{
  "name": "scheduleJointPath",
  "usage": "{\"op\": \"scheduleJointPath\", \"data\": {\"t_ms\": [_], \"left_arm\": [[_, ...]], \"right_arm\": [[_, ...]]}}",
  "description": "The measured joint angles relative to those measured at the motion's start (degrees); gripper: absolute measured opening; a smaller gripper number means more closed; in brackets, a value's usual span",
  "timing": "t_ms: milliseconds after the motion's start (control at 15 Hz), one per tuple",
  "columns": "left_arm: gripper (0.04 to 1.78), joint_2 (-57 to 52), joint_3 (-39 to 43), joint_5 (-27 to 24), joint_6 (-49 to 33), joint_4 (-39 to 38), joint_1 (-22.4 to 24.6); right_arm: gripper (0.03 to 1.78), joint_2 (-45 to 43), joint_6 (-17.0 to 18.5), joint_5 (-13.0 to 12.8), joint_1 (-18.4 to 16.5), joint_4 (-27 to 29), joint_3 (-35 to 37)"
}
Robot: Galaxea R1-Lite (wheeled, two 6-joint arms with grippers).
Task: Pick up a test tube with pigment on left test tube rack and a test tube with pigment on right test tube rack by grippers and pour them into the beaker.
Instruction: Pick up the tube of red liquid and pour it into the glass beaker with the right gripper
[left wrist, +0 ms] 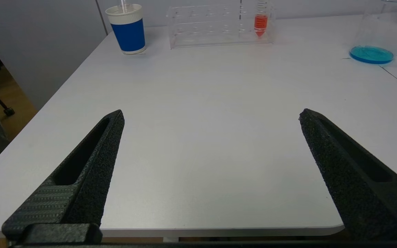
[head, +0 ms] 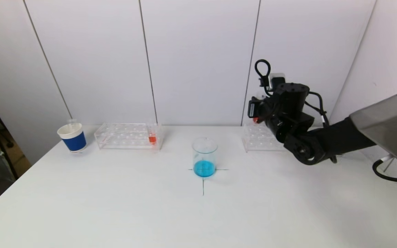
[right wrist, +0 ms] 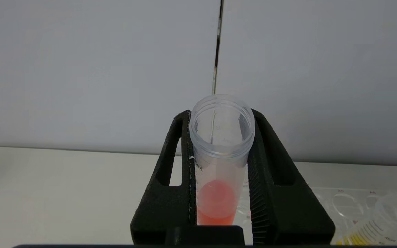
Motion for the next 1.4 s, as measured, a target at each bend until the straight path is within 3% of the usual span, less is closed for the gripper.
{"op": "scheduleJointPath", "data": {"t_ms": [400, 467, 667, 867, 1200, 1400], "left_arm": [[1.78, 0.0, 0.0, 0.0, 0.0, 0.0, 0.0], [1.78, 0.0, 0.0, 0.0, 0.0, 0.0, 0.0], [1.78, 0.0, 0.0, 0.0, 0.0, 0.0, 0.0], [1.78, 0.0, 0.0, 0.0, 0.0, 0.0, 0.0], [1.78, 0.0, 0.0, 0.0, 0.0, 0.0, 0.0], [1.78, 0.0, 0.0, 0.0, 0.0, 0.0, 0.0]], "right_arm": [[0.48, -3.8, -2.5, 0.8, 0.1, 12.8, -11.9], [0.48, -4.0, -2.8, 2.1, 0.2, 15.8, -14.0], [0.48, -4.8, -3.6, 8.6, 0.4, 20.3, -16.4], [0.48, -5.0, -8.2, 15.6, 0.3, 20.4, -16.8], [0.48, -4.8, -17.6, 31.7, -0.6, 19.8, -16.8], [0.48, -4.0, -25.5, 37.6, -0.5, 20.0, -16.8]]}}
